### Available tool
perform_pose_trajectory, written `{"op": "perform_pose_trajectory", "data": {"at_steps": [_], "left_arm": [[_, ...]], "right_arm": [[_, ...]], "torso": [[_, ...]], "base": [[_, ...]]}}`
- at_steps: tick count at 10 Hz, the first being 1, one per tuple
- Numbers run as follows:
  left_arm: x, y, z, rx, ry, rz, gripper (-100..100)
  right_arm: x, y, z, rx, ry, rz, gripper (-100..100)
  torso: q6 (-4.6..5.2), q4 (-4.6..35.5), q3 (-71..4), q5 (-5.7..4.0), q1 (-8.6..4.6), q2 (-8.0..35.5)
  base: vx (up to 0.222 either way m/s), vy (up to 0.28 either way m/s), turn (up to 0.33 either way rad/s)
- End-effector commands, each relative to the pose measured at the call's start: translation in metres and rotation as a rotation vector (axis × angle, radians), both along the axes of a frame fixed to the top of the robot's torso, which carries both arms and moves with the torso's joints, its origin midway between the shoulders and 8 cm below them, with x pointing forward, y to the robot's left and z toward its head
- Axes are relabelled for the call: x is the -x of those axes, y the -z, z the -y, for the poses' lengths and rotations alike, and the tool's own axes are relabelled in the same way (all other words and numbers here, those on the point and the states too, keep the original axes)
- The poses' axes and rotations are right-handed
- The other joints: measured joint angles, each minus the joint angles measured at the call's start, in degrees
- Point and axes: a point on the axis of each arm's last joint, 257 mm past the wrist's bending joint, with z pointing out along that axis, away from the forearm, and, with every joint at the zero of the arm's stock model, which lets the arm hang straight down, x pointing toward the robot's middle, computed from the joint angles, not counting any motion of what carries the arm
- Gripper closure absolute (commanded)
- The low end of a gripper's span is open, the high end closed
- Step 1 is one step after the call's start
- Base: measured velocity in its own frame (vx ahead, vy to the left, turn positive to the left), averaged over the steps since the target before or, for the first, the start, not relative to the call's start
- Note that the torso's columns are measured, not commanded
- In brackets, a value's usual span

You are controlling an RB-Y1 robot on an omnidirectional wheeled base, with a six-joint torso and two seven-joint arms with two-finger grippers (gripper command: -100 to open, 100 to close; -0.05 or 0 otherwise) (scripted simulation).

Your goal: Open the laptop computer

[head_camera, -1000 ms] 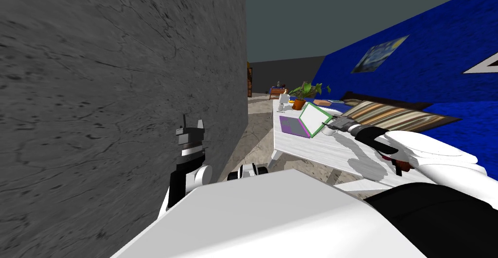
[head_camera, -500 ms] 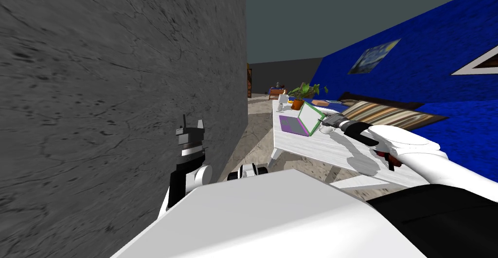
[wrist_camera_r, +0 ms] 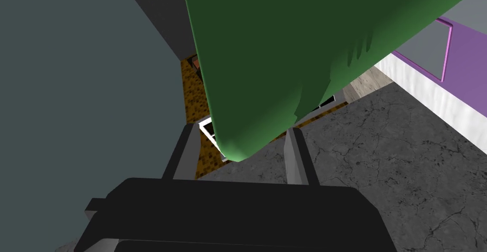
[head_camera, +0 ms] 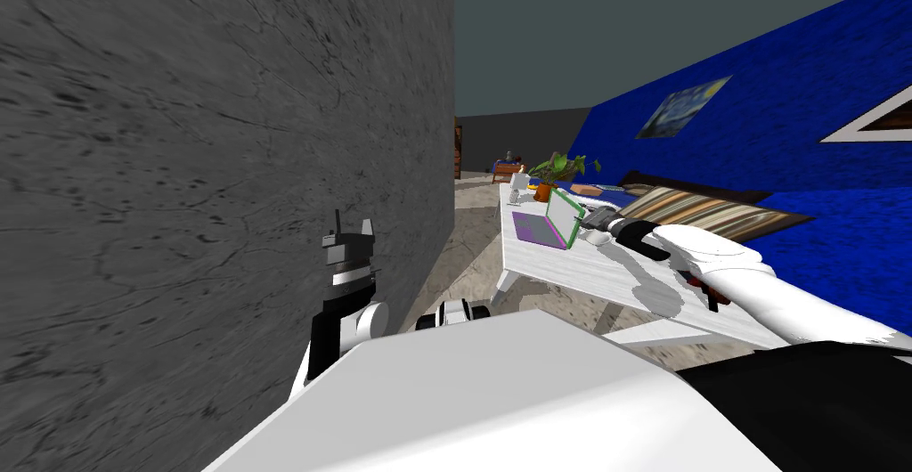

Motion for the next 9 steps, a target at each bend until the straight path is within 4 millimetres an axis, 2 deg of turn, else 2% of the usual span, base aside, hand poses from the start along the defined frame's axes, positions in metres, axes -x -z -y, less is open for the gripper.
{"op": "perform_pose_trajectory", "data": {"at_steps": [1, 2, 3, 4, 6, 7, 9], "left_arm": [[0.000, 0.000, 0.000, 0.000, 0.000, 0.000, 0], [0.000, 0.000, 0.000, 0.000, 0.000, 0.000, 0], [0.000, 0.000, 0.000, 0.000, 0.000, 0.000, 0], [0.000, 0.000, 0.000, 0.000, 0.000, 0.000, 0], [0.000, 0.000, 0.000, 0.000, 0.000, 0.000, 0], [0.000, 0.000, 0.000, 0.000, 0.000, 0.000, 0], [0.000, 0.000, 0.000, 0.000, 0.000, 0.000, 0]], "right_arm": [[-0.014, 0.005, -0.005, 0.024, -0.002, -0.019, 100], [-0.013, 0.020, -0.010, 0.021, -0.011, -0.047, 100], [-0.013, 0.021, -0.011, 0.021, -0.012, -0.051, 100], [-0.029, -0.003, -0.008, 0.058, -0.001, -0.016, 100], [-0.028, 0.020, -0.015, 0.056, -0.016, -0.062, 100], [-0.043, -0.006, -0.010, 0.096, 0.000, -0.025, 100], [-0.042, 0.020, -0.019, 0.095, -0.019, -0.077, 100]], "torso": [[-0.02, 0.1, 0.0, 0.20, 0.07, 0.0], [-0.03, 0.1, 0.0, 0.22, 0.14, 0.0], [0.04, 0.0, 0.0, 0.04, 0.04, 0.0], [0.09, -0.1, -0.1, -0.07, -0.09, -0.1], [0.04, 0.1, 0.0, 0.20, 0.10, 0.1], [0.03, 0.0, 0.0, 0.09, 0.08, 0.0], [-0.04, 0.2, 0.0, 0.35, 0.31, 0.1]], "base": [[-0.032, 0.029, -0.016], [-0.011, 0.010, 0.014], [0.000, 0.000, 0.000], [-0.026, 0.032, -0.040], [-0.020, 0.021, -0.008], [-0.029, 0.028, -0.041], [-0.022, 0.020, -0.004]]}}
